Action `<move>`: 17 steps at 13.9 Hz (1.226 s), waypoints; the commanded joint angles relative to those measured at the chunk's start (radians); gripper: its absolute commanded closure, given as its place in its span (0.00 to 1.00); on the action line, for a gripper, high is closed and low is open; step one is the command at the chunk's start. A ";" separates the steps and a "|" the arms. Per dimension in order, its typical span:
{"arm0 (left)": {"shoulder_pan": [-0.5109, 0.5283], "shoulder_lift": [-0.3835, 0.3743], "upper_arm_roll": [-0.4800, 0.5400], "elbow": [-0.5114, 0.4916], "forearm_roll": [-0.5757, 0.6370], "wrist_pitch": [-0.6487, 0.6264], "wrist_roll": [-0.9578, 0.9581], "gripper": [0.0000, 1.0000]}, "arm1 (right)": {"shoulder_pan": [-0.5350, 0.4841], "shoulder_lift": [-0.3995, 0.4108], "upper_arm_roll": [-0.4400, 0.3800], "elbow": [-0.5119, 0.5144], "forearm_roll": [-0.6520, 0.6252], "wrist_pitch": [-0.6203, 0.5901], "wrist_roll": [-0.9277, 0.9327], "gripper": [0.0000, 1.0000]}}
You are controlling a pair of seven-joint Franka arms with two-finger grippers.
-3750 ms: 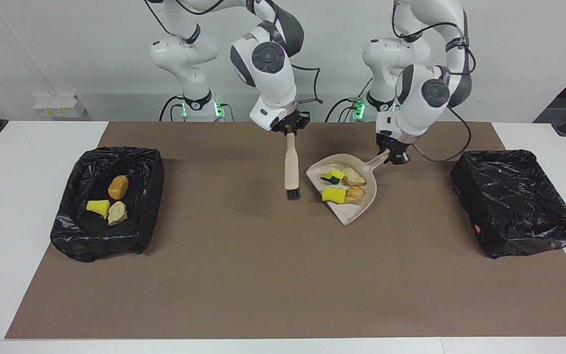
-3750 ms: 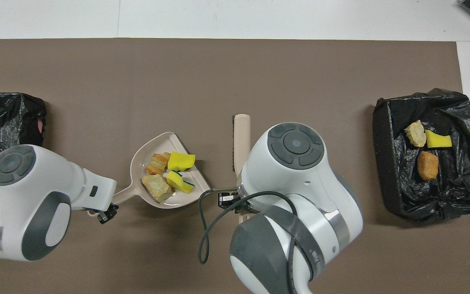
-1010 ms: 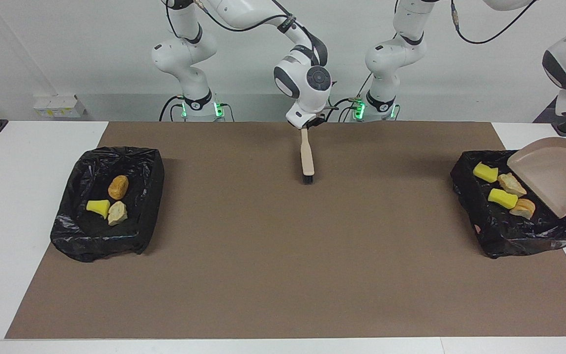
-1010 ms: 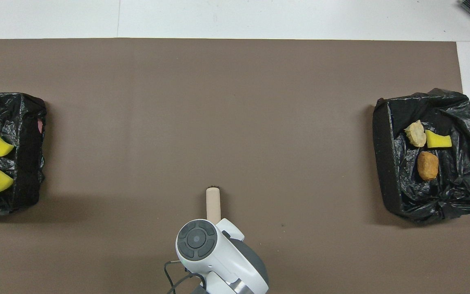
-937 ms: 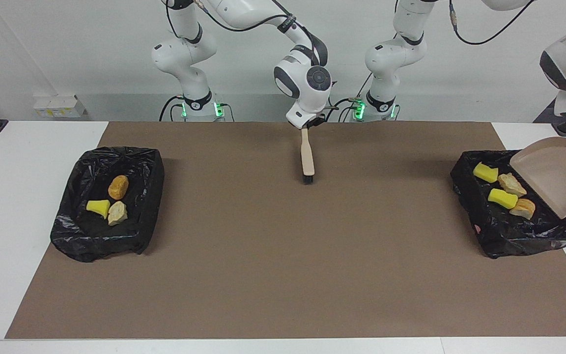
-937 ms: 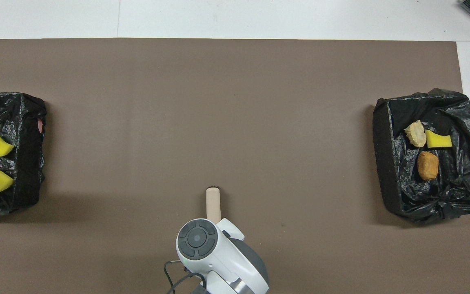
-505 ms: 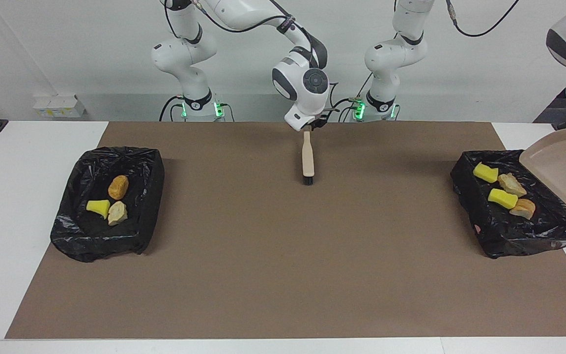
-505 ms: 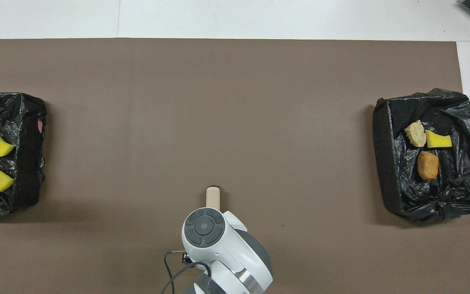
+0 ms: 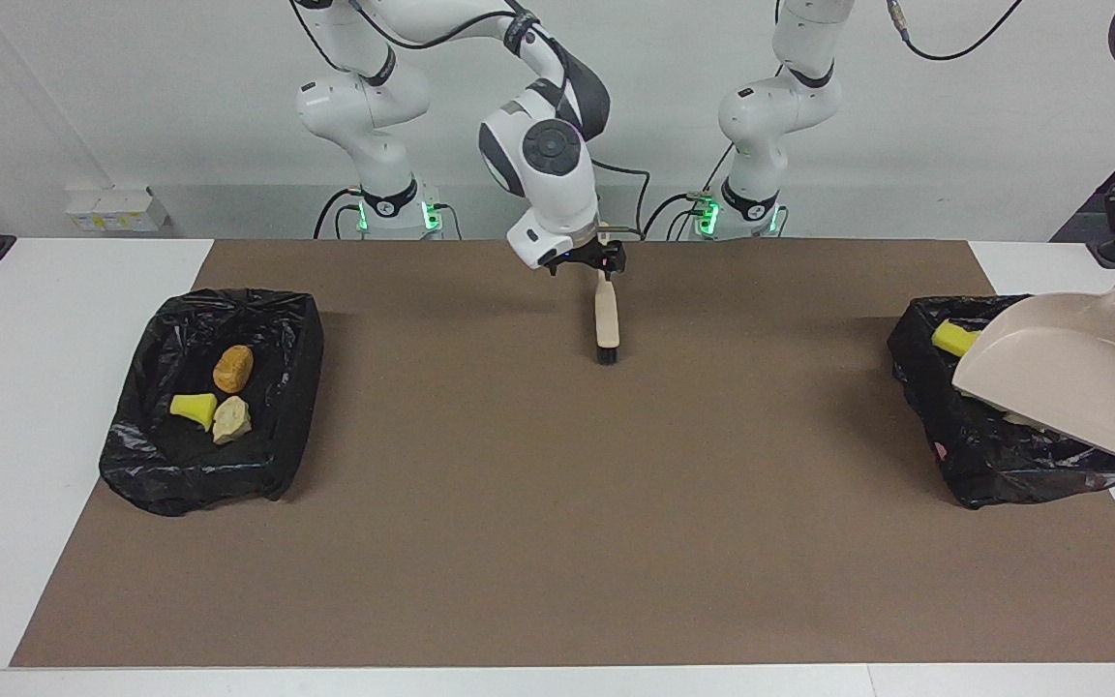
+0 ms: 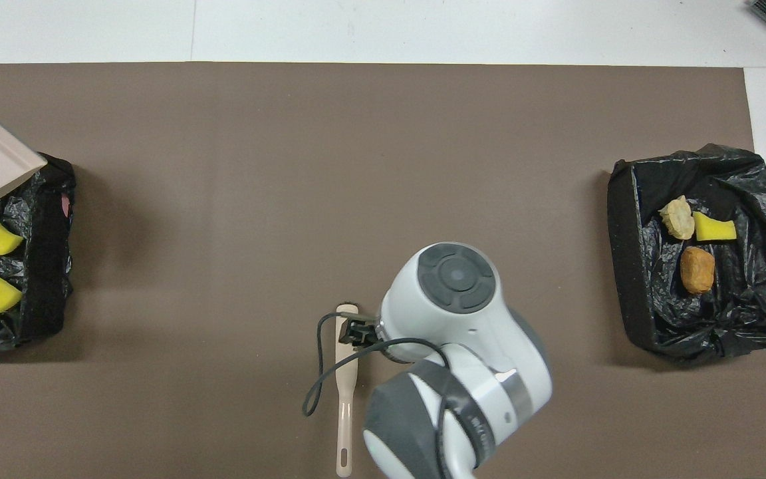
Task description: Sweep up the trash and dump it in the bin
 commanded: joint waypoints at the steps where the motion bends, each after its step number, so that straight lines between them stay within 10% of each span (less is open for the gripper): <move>1: -0.154 -0.063 -0.007 -0.138 -0.071 -0.003 -0.368 1.00 | -0.097 -0.068 0.006 -0.005 0.007 -0.032 -0.069 0.00; 10: -0.689 0.049 -0.006 -0.272 -0.279 0.354 -1.205 1.00 | -0.361 -0.099 -0.023 0.204 -0.138 -0.135 -0.369 0.00; 17: -0.748 0.142 -0.007 -0.265 -0.276 0.403 -1.333 1.00 | -0.425 -0.085 -0.032 0.269 -0.263 -0.172 -0.414 0.00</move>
